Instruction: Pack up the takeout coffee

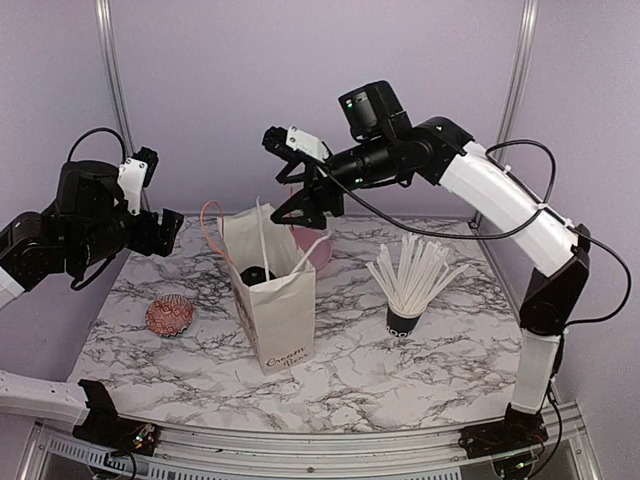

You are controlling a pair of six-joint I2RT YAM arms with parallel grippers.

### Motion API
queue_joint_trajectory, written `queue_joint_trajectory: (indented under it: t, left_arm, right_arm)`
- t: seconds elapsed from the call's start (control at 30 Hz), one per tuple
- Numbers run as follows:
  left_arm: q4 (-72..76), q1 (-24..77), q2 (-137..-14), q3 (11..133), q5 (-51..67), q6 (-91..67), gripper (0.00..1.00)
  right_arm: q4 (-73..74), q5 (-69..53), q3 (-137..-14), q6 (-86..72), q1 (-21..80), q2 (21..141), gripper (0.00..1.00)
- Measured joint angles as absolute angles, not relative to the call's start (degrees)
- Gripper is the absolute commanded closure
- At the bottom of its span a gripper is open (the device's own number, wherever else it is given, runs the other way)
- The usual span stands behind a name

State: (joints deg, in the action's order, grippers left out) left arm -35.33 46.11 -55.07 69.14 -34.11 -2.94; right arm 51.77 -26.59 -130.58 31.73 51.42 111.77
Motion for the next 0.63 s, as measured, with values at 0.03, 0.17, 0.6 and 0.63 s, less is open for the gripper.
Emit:
queue_joint_trajectory:
  t: [0.03,0.17,0.6,0.63]
  left_arm:
    - [-35.29,46.11,-55.22,69.14,-34.68,-2.81,0.01]
    - [-34.52,45.84,-56.05,69.12,-37.63,-2.13,0.01]
    - [-26.04,42.7,-55.96,65.47,-45.39,-0.14,0.01]
    - [-25.47,42.0,-55.96,65.47,-45.65,0.03,0.01]
  right_arm:
    - [51.16,-26.61,-130.26,31.7,50.02,110.34,0.03]
    - [46.87,-25.91,-124.81,31.2,42.41,100.73,0.01]
    - [29.43,-18.35,-89.43,21.71,18.74,74.22,0.01]
    - [27.38,-15.62,-86.0,20.49,17.98,73.19,0.01]
